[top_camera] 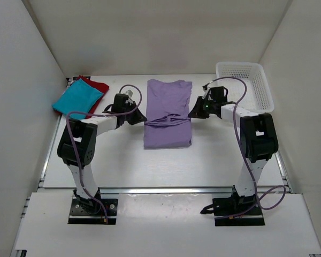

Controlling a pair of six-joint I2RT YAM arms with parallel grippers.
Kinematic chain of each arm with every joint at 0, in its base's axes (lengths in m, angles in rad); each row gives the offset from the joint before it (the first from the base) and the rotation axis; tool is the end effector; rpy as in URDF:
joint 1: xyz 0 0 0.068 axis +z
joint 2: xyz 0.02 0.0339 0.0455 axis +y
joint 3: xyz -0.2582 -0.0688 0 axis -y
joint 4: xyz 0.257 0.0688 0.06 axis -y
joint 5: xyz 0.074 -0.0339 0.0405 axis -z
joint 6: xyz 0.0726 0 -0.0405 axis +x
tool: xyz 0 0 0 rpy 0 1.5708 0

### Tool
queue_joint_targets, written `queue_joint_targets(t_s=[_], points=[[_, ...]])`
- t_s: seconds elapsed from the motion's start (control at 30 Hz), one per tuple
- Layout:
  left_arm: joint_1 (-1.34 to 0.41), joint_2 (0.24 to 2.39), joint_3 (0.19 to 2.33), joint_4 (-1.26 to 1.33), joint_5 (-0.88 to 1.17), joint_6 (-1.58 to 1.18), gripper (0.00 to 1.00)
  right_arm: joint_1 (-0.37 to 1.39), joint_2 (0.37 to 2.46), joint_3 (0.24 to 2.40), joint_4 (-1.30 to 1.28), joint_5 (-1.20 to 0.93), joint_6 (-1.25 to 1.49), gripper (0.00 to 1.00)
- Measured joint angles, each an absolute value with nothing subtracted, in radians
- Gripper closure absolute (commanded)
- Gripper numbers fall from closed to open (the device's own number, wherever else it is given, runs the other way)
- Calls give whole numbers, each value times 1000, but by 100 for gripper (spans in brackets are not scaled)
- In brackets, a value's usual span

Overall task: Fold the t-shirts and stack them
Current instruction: Fold the folded rectangular tshirt in 1/3 of the way

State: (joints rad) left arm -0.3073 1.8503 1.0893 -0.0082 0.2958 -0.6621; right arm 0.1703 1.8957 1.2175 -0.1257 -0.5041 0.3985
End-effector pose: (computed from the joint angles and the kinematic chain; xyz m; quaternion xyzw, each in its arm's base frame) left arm 0.3956 -0.1478 0.1281 -0.1041 0.9066 -0.2999 0.2782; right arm 0.4234 0.1084 0.1446 0.0096 0.9029 0.3236 0.2829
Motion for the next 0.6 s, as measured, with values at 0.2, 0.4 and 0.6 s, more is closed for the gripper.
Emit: queue_joint_targets(t_s=[0.2,0.4,0.6], points=[[-282,1843,1074,120,298,-720,67,163,1918,1257,-93,-514,411,75],[-264,1750,1015,224,300,-777,61,170,1888,1262,-76,-483,418,72],[-318,1631,927,308,297,-795,68,243,1645,1008,-7,-428,432,100]])
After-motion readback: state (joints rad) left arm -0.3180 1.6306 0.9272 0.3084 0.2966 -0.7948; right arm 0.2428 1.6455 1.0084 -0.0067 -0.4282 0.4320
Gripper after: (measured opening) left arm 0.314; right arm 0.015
